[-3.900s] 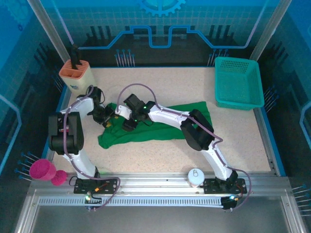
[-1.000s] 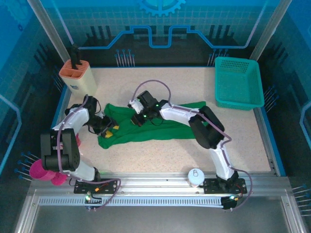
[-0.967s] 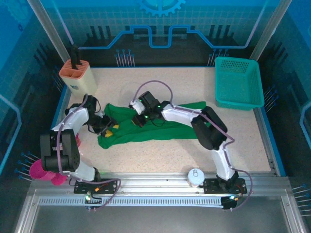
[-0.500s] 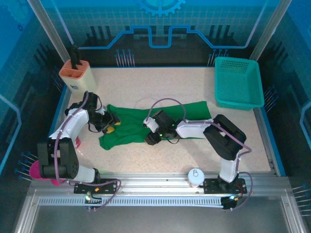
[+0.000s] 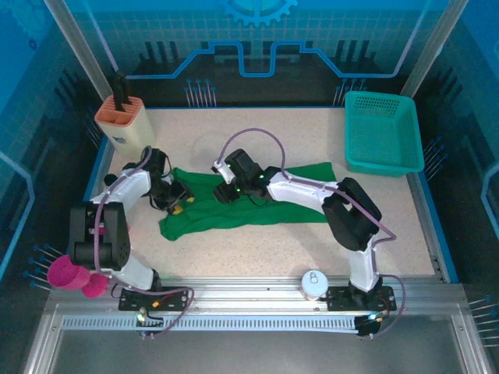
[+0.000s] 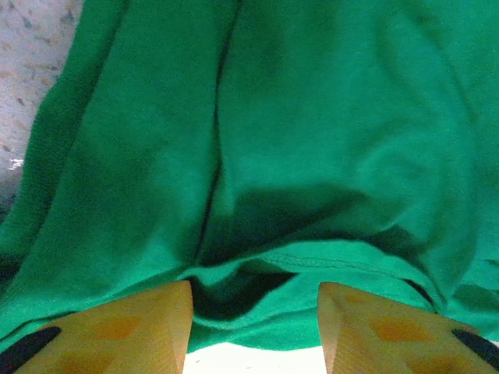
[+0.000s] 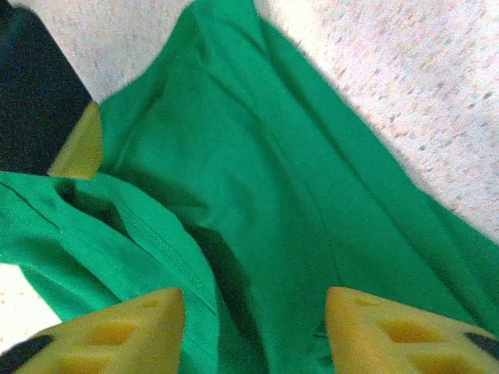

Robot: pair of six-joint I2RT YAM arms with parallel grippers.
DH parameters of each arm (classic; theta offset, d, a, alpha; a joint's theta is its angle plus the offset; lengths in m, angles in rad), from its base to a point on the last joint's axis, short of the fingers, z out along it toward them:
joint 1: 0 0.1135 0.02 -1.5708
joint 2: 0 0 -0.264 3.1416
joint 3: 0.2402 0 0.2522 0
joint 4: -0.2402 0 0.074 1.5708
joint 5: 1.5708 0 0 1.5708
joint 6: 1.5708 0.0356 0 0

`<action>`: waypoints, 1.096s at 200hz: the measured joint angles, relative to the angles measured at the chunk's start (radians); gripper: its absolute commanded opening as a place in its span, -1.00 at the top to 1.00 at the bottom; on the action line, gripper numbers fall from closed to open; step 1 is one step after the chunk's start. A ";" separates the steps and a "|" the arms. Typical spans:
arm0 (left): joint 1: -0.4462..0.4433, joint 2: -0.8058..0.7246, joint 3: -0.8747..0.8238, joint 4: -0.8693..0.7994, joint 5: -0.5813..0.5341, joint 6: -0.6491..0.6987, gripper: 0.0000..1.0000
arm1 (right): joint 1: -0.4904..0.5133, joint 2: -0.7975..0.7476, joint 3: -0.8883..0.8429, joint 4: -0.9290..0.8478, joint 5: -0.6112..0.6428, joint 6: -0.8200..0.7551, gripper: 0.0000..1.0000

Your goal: Fold the inside-out t-shirt

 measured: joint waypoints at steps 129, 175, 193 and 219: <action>-0.011 -0.202 -0.149 -0.189 0.114 0.139 0.55 | -0.016 -0.074 -0.233 -0.066 -0.117 -0.143 0.23; -0.016 -0.341 -0.124 -0.207 0.157 0.140 0.35 | -0.027 -0.187 -0.313 -0.049 -0.257 -0.220 0.23; -0.027 -0.323 -0.092 -0.167 0.201 0.140 0.35 | -0.052 -0.210 -0.313 -0.043 -0.310 -0.224 0.23; -0.078 -0.254 -0.016 -0.092 0.204 0.130 0.35 | -0.110 -0.222 -0.304 0.003 -0.294 -0.116 0.19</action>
